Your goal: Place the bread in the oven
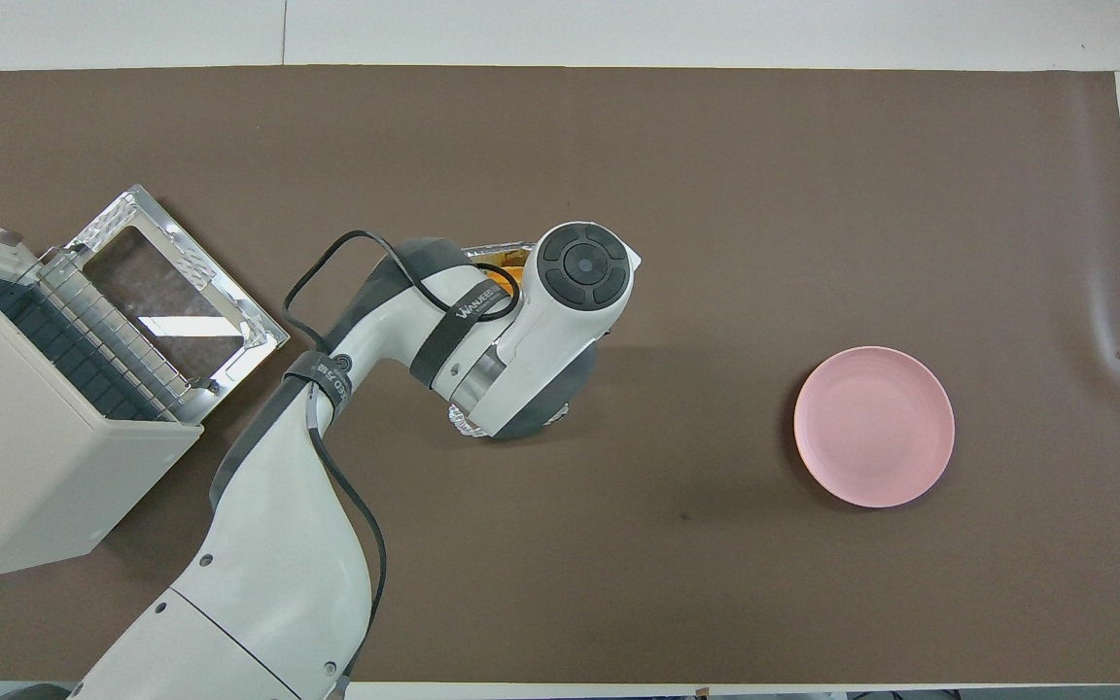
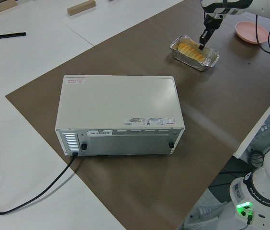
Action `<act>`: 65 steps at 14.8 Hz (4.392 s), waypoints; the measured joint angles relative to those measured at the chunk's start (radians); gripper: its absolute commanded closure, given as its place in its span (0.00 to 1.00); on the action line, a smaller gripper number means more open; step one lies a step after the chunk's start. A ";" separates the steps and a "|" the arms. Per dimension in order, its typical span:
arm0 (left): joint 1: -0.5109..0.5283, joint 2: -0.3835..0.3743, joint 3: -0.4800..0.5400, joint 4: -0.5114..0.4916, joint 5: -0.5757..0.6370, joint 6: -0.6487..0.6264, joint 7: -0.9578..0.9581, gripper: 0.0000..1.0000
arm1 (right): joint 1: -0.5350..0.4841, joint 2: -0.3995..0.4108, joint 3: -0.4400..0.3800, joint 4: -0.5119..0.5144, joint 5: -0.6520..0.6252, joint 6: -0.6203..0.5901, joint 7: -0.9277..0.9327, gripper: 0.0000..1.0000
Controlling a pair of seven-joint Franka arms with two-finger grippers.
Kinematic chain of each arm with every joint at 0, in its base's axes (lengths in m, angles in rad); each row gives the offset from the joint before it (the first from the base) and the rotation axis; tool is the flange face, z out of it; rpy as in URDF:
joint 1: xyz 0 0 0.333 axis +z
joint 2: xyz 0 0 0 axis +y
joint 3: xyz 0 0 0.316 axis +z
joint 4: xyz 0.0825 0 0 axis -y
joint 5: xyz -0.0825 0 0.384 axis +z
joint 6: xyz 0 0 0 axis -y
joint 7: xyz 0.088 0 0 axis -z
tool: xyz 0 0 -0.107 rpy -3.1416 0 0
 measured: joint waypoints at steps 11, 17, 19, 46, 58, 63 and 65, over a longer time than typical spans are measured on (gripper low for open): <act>0.181 -0.052 0.240 0.246 0.012 -0.219 0.024 1.00 | 0.000 0.000 0.000 0.000 0.000 0.000 0.000 0.00; 0.386 -0.032 0.244 0.231 0.048 -0.273 0.165 1.00 | 0.000 0.000 0.000 0.000 0.000 0.000 0.000 0.00; 0.389 -0.032 0.242 0.231 0.052 -0.336 0.165 1.00 | 0.000 0.000 0.000 0.000 0.000 0.000 0.000 0.00; 0.443 -0.147 0.274 0.007 0.081 -0.341 0.186 0.00 | 0.000 0.000 0.000 0.000 0.000 0.000 0.000 0.00; 0.458 -0.398 0.281 0.158 -0.091 -0.529 0.780 0.00 | 0.000 0.000 0.000 0.000 0.000 0.000 0.000 0.00; 0.471 -0.524 0.135 0.036 -0.096 -0.596 0.809 0.00 | 0.000 0.000 0.000 0.000 0.000 0.000 0.000 0.00; 0.489 -0.548 0.123 0.007 -0.096 -0.577 0.813 0.00 | 0.000 0.000 0.000 0.000 0.000 0.000 0.000 0.00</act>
